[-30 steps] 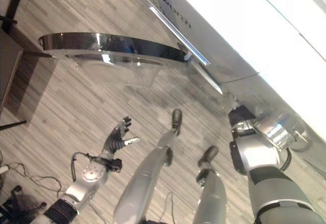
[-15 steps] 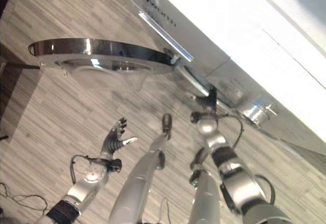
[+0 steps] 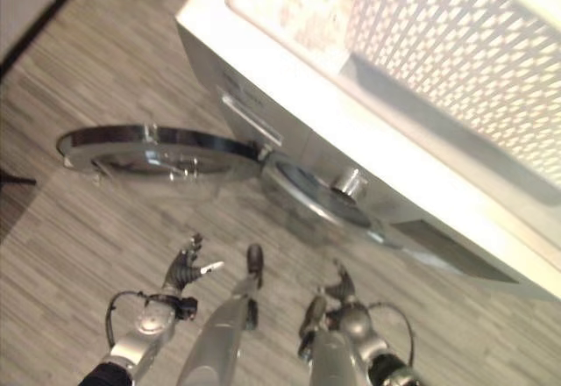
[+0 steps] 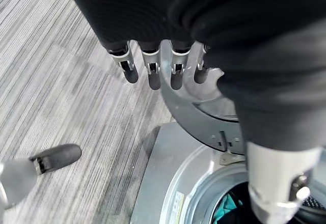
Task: Grab the laundry basket,head to the washer,open it,put in the laundry and shut it.
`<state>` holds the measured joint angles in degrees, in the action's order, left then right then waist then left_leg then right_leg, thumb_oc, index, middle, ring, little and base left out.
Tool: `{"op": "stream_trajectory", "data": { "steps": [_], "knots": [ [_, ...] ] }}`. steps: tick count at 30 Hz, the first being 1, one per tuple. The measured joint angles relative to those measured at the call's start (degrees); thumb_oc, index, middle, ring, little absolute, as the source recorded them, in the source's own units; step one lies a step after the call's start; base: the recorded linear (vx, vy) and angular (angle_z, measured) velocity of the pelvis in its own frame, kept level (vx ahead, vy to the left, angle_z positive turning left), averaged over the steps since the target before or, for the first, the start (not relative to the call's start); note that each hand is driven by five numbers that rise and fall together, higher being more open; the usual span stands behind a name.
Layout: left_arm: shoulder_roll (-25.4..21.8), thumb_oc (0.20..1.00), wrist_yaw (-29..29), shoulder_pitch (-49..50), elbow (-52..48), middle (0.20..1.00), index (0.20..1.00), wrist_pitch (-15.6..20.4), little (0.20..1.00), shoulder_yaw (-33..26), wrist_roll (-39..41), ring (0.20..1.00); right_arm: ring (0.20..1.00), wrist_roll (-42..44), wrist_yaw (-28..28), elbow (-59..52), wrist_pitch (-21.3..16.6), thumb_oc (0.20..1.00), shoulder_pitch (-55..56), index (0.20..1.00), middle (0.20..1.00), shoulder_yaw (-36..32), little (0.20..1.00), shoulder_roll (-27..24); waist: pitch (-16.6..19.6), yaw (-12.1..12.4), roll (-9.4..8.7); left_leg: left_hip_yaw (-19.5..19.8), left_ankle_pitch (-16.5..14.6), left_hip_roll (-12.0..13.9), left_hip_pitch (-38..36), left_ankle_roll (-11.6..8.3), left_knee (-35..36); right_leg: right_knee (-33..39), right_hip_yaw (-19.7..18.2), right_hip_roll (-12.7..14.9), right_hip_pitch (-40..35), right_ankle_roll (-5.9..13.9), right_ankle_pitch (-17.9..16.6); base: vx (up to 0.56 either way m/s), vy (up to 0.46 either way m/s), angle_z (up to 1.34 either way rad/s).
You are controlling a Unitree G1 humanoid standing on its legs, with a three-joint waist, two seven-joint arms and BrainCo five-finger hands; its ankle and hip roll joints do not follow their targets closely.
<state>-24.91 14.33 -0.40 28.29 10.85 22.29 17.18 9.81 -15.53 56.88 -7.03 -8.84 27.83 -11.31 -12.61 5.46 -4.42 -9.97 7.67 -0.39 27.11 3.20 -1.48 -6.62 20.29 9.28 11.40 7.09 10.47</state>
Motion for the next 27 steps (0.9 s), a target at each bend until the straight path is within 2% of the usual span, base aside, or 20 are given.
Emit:
{"op": "stream_trajectory", "data": {
  "steps": [1, 7, 9, 11, 12, 15, 18, 19, 21, 22, 24, 26, 27],
  "knots": [
    [0.1, 1.0, 0.0, 0.7, -0.1, 1.0, 1.0, 0.0, 1.0, -0.1, -0.2, 1.0, 1.0, 0.0, 0.5, 0.5, 0.0, 1.0, 0.5, 1.0, 1.0, -0.4, 1.0, -0.1, 1.3, 0.0, 0.28, 0.2, -0.1, 0.0, -0.1, -0.1, 0.0, 0.9, 0.3, -0.2, -0.7, -0.08, -0.2, -0.08, -0.042, 0.08],
    [0.4, 1.0, -2.2, 2.2, 4.6, 1.0, 1.0, -1.5, 1.0, -2.4, -4.2, 1.0, 1.0, -3.5, 3.5, 2.8, 0.7, 1.0, 2.1, 1.0, 1.0, -3.7, 1.0, -0.5, 3.7, -0.1, 0.9, 1.3, 0.5, -0.1, -6.0, -0.82, 1.6, 5.9, 1.2, -1.6, -8.6, -0.55, -1.5, -0.09, -0.051, 0.1],
    [1.6, 1.0, -2.4, 2.9, 8.4, 1.0, 1.0, -2.3, 1.0, -3.7, -6.9, 1.0, 1.0, -6.5, 4.6, 4.8, 1.2, 1.0, 2.7, 1.0, 1.0, -3.6, 1.0, -0.7, 4.1, 0.0, 0.8, 1.7, 0.8, -0.1, -10.3, -1.09, 2.2, 9.3, 2.1, -2.5, -14.6, -0.86, -2.8, -0.18, -0.104, 0.13],
    [2.9, 1.0, -2.2, 3.9, 11.7, 1.0, 1.0, -3.4, 1.0, -4.4, -9.0, 1.0, 1.0, -10.4, 4.6, 7.4, 1.6, 1.0, 3.5, 1.0, 1.0, -3.0, 1.0, -0.7, 6.9, 0.3, 0.97, 2.1, 1.0, 0.2, -12.0, -1.52, 2.7, 11.6, 2.3, -3.3, -17.0, -1.22, -3.1, -0.14, -0.068, 0.08],
    [3.3, 1.0, -2.1, 4.7, 12.4, 1.0, 1.0, -3.7, 1.0, -5.6, -10.7, 1.0, 1.0, -13.8, 4.5, 7.6, 2.3, 1.0, 4.0, 1.0, 1.0, -1.7, 1.0, -1.5, 8.1, 0.2, 1.51, 2.9, 2.0, 1.1, -12.7, -2.83, 3.8, 12.0, 2.4, -4.6, -17.5, -1.58, -3.3, -0.14, -0.065, 0.05],
    [3.0, 1.0, -1.4, 4.9, 12.2, 1.0, 1.0, -4.5, 1.0, -7.3, -13.2, 1.0, 1.0, -20.1, 4.7, 8.8, 3.5, 1.0, 3.9, 1.0, 1.0, 0.0, 1.0, -2.1, 8.4, 0.4, 2.05, 3.9, 3.2, 2.5, -13.8, -4.34, 4.6, 12.0, 2.6, -6.4, -18.6, -2.87, -3.2, -0.17, -0.044, 0.09],
    [2.6, 1.0, 1.5, 3.4, 12.6, 1.0, 1.0, -6.1, 1.0, -12.2, -16.2, 1.0, 1.0, -24.0, 4.7, 11.9, 4.5, 1.0, 4.5, 1.0, 1.0, 0.3, 1.0, -2.3, 8.5, 1.1, 3.18, 4.9, 4.5, 4.5, -15.0, -6.2, 4.6, 12.0, 2.7, -8.3, -19.9, -4.72, -3.0, -0.21, 0.016, 0.01],
    [2.4, 1.0, 2.7, 2.9, 10.9, 1.0, 1.0, -6.9, 1.0, -14.1, -17.2, 1.0, 1.0, -24.8, 4.7, 12.5, 4.7, 1.0, 4.1, 1.0, 1.0, 0.3, 1.0, -2.6, 8.2, 1.6, 3.86, 5.8, 5.4, 5.1, -15.0, -7.44, 4.6, 12.0, 2.4, -8.8, -19.8, -5.55, -3.4, -0.11, 0.035, -0.13],
    [1.8, 1.0, 4.7, 2.0, 7.5, 1.0, 1.0, -7.0, 1.0, -16.8, -17.9, 1.0, 1.0, -25.5, 4.7, 13.3, 4.9, 1.0, 4.1, 1.0, 1.0, 0.3, 1.0, -3.3, 7.8, 1.9, 4.39, 8.3, 7.6, 5.8, -14.8, -10.38, 4.8, 12.0, 2.2, -9.3, -19.5, -6.02, -3.5, -0.15, 0.102, -0.11],
    [1.2, 1.0, 6.1, 0.3, 7.8, 1.0, 1.0, -7.1, 1.0, -17.4, -18.5, 1.0, 1.0, -26.4, 4.8, 13.7, 5.1, 1.0, 3.6, 1.0, 1.0, 1.1, 1.0, -4.0, 7.5, 1.8, 5.52, 10.3, 9.1, 6.4, -14.8, -12.07, 4.5, 11.5, 1.9, -9.3, -19.4, -7.45, -4.8, -0.12, 0.121, -0.26],
    [-0.4, 1.0, 7.8, -0.4, 8.4, 1.0, 1.0, -7.4, 1.0, -19.1, -19.0, 1.0, 1.0, -26.4, 5.2, 14.2, 5.1, 1.0, 2.9, 1.0, 1.0, 1.6, 1.0, -4.7, 7.3, 1.8, 6.07, 14.2, 11.3, 6.9, -14.8, -14.11, 4.5, 9.9, -0.2, -8.2, -17.6, -8.07, -5.2, 0.01, 0.103, -0.63],
    [-1.9, 1.0, 9.4, -1.0, 8.8, 1.0, 1.0, -7.5, 1.0, -22.1, -19.8, 1.0, 1.0, -26.4, 5.8, 14.1, 5.3, 1.0, 3.0, 1.0, 1.0, 1.5, 1.0, -5.0, 7.6, 1.3, 6.1, 13.4, 9.8, 7.1, -17.3, -12.34, 4.7, 10.4, -2.3, -7.0, -18.2, -8.13, -6.1, 0.06, 0.113, -0.54],
    [-2.6, 1.0, 10.2, -1.4, 9.0, 1.0, 1.0, -7.5, 1.0, -22.5, -20.0, 1.0, 1.0, -26.5, 5.9, 14.1, 5.6, 1.0, 4.2, 1.0, 1.0, 1.4, 1.0, -5.4, 8.0, 1.1, 6.6, 12.3, 9.5, 7.5, -19.0, -11.73, 4.9, 10.6, -2.6, -7.4, -18.8, -7.93, -6.4, 0.14, 0.188, -0.12]
  ]
}}
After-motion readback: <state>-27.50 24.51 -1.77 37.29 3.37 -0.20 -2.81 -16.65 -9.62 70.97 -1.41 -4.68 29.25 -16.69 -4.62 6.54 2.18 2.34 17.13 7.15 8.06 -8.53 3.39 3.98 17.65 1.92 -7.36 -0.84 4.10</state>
